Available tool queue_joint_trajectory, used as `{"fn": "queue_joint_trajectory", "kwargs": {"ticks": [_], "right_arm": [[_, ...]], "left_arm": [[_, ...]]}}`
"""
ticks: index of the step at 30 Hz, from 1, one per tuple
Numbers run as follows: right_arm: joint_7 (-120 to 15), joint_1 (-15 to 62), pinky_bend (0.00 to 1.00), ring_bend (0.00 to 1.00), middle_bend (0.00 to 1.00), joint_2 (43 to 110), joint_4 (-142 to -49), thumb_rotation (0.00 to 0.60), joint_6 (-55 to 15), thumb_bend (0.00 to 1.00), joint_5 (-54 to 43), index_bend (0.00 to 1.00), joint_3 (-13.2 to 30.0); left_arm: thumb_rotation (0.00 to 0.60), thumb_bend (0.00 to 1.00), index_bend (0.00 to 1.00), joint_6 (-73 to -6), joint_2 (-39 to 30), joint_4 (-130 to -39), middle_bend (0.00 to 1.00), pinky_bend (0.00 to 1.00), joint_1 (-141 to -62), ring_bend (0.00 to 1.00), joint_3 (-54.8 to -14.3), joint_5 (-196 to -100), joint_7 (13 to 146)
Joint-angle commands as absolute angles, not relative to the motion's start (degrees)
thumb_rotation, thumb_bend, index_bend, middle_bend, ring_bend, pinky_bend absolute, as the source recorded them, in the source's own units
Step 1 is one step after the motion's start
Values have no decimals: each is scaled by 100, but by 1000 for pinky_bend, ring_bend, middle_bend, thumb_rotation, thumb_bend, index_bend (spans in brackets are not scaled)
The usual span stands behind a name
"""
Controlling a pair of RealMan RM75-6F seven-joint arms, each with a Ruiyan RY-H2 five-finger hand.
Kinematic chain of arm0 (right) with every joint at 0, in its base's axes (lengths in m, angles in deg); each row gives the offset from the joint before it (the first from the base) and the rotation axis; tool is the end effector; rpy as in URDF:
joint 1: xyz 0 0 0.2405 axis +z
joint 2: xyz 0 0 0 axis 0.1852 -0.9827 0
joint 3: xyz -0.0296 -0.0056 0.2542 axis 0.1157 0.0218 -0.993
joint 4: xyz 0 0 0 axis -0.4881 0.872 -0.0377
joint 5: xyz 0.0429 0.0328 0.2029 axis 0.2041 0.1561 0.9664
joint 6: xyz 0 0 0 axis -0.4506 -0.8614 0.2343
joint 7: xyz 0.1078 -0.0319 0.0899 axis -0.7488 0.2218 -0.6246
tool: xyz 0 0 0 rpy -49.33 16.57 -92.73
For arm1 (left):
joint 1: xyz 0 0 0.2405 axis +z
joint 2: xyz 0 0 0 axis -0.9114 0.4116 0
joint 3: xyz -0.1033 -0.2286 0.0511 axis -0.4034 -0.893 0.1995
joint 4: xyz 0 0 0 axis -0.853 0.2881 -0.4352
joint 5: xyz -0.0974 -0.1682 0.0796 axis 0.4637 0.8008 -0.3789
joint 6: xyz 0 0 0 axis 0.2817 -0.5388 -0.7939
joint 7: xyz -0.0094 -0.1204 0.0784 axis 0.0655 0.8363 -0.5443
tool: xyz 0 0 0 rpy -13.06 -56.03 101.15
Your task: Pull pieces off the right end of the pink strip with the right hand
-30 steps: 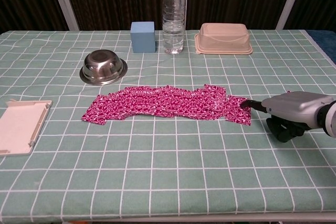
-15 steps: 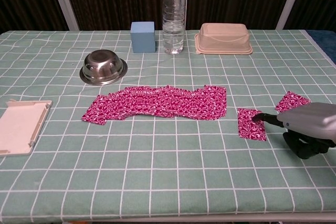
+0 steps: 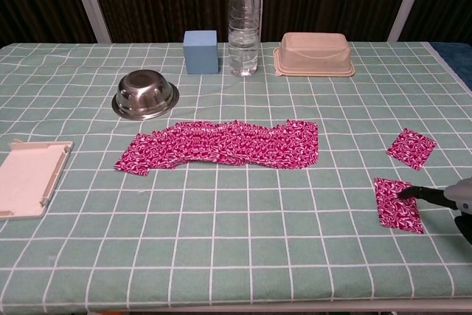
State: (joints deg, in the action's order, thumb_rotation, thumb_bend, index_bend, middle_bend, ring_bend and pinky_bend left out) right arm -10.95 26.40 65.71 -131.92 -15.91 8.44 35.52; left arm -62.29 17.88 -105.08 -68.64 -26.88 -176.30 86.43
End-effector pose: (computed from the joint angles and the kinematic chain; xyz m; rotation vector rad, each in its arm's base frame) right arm -0.2478 -0.1931 0.0170 2.0752 -1.0743 0.1837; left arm -0.3128 0.1621 0.1740 -1.3897 -0.9548 -0.9571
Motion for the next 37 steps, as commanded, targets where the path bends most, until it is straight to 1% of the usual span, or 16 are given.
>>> {"fn": "queue_joint_trajectory", "kwargs": {"ticks": [1, 5, 7, 11, 13, 16, 17, 18, 19, 20, 21, 22, 23, 26, 33, 37], "right_arm": [[-1166, 2513, 777, 845, 895, 6427, -13298, 600, -1648, 1000, 657, 149, 3667], [-1498, 2319, 777, 845, 895, 6258, -13371, 600, -1834, 1000, 200, 149, 3614], [-1882, 2139, 777, 845, 895, 6202, -13340, 600, -2097, 1000, -315, 149, 3488], [-2762, 1707, 777, 845, 895, 6252, -13014, 600, -2907, 1000, -1571, 149, 3224], [-3179, 1472, 777, 845, 895, 6392, -12653, 600, -3477, 1000, -2223, 149, 3055], [-3599, 1118, 777, 841, 894, 6794, -11791, 600, -4507, 997, -3037, 168, 2720], [-3672, 1002, 763, 812, 870, 6968, -11374, 600, -4885, 954, -3281, 180, 2585], [-3717, 933, 694, 707, 776, 7073, -11087, 600, -5091, 799, -3413, 187, 2511], [-3711, 874, 574, 542, 632, 7121, -10868, 600, -5163, 623, -3437, 155, 2476], [-3572, 817, 400, 344, 436, 7098, -10759, 600, -5109, 422, -3321, 107, 2451], [-3237, 730, 196, 143, 213, 7013, -10788, 600, -5005, 224, -3062, 49, 2400], [-3009, 681, 90, 46, 98, 6935, -10906, 600, -4888, 130, -2844, 14, 2364], [-2864, 622, 7, 0, 11, 6825, -11109, 600, -4750, 50, -2579, 0, 2317], [-2661, 513, 0, 0, 0, 6588, -11476, 600, -4539, 9, -2131, 0, 2212], [-2639, 353, 0, 0, 0, 6469, -11507, 600, -4486, 12, -2104, 0, 2086], [-2675, 302, 0, 0, 0, 6460, -11498, 600, -4438, 42, -2185, 0, 2043]], "left_arm": [[600, 0, 149, -6223, 1788, -10530, 118, 217, -6872, 77, -2692, -17631, 8614], [600, 0, 149, -6206, 1784, -10569, 118, 217, -6887, 77, -2703, -17621, 8564], [600, 0, 149, -6204, 1776, -10581, 118, 217, -6892, 77, -2706, -17620, 8542], [600, 0, 149, -6195, 1767, -10604, 118, 217, -6901, 77, -2715, -17608, 8503], [600, 0, 149, -6198, 1766, -10613, 118, 217, -6901, 77, -2718, -17603, 8494], [600, 0, 149, -6192, 1766, -10622, 118, 217, -6904, 77, -2717, -17602, 8480], [600, 0, 149, -6186, 1763, -10626, 118, 217, -6908, 77, -2717, -17601, 8476], [600, 0, 149, -6179, 1760, -10630, 118, 217, -6913, 77, -2719, -17599, 8469], [600, 0, 149, -6175, 1758, -10634, 118, 217, -6916, 77, -2719, -17600, 8461], [600, 0, 149, -6170, 1755, -10638, 118, 217, -6919, 77, -2719, -17600, 8452], [600, 0, 150, -6161, 1747, -10643, 118, 217, -6925, 77, -2720, -17597, 8441], [600, 0, 149, -6155, 1742, -10650, 118, 217, -6928, 77, -2719, -17597, 8432], [600, 0, 149, -6144, 1735, -10665, 118, 217, -6938, 77, -2720, -17601, 8417], [600, 0, 149, -6125, 1731, -10730, 118, 217, -6965, 77, -2732, -17610, 8350], [600, 0, 149, -6082, 1740, -10836, 118, 217, -7020, 78, -2783, -17564, 8228], [600, 0, 150, -6094, 1745, -10855, 118, 217, -7020, 78, -2797, -17541, 8209]]}}
